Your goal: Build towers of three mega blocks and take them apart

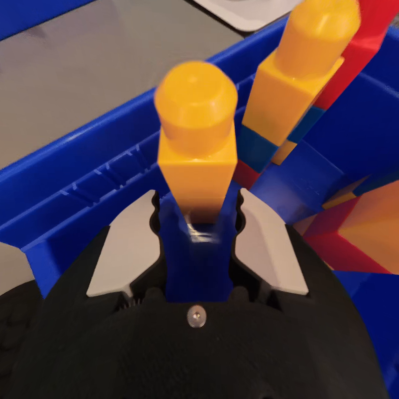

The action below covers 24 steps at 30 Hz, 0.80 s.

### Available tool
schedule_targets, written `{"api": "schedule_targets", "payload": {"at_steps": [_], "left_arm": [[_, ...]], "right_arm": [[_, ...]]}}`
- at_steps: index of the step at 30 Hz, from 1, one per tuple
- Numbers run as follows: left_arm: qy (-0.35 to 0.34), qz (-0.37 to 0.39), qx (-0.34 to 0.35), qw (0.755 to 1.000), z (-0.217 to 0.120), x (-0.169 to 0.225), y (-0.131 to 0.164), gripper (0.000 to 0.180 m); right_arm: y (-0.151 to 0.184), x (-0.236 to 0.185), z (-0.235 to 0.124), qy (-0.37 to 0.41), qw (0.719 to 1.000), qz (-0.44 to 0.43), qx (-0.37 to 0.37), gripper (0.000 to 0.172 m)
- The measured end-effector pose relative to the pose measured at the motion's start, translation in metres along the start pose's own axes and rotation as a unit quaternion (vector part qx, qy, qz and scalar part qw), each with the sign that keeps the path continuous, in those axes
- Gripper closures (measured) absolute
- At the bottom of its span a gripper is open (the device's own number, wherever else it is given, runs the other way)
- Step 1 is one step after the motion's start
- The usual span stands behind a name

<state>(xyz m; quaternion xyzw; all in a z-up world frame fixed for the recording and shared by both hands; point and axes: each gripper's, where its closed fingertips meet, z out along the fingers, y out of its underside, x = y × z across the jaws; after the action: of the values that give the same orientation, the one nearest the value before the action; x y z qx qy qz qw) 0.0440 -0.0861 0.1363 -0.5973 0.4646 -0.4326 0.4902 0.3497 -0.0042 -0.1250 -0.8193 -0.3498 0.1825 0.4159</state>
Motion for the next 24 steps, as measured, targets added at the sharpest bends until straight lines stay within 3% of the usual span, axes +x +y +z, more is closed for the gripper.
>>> {"api": "schedule_targets", "payload": {"at_steps": [2,5,7,9,12,16,19,24], "left_arm": [[-0.089,0.008,-0.050,0.995,-0.037,-0.031,0.013,0.111],[-0.263,-0.006,-0.120,0.957,-0.111,-0.088,0.043,0.114],[-0.323,-0.042,-0.159,0.932,-0.150,-0.109,0.066,0.119],[-0.340,-0.087,-0.179,0.919,-0.172,-0.118,0.086,0.124],[-0.358,-0.156,-0.218,0.894,-0.187,-0.129,0.116,0.128],[-0.375,-0.202,-0.306,0.851,-0.188,-0.146,0.159,0.126],[-0.370,-0.258,-0.328,0.830,-0.178,-0.159,0.182,0.133],[-0.372,-0.324,-0.371,0.787,-0.175,-0.167,0.215,0.126]], "right_arm": [[-0.008,0.002,-0.011,0.025,1.000,-0.007,0.012,0.101],[-0.024,0.011,-0.038,0.091,0.995,-0.032,0.035,0.100],[-0.040,0.017,-0.063,0.153,0.985,-0.054,0.060,0.098],[-0.063,0.018,-0.091,0.206,0.971,-0.072,0.094,0.098],[-0.111,-0.001,-0.126,0.235,0.956,-0.075,0.162,0.101],[-0.190,-0.065,-0.148,0.153,0.948,-0.090,0.264,0.109],[-0.237,-0.110,-0.146,0.091,0.948,-0.118,0.281,0.109],[-0.288,-0.158,-0.129,0.045,0.938,-0.189,0.286,0.109]]}}
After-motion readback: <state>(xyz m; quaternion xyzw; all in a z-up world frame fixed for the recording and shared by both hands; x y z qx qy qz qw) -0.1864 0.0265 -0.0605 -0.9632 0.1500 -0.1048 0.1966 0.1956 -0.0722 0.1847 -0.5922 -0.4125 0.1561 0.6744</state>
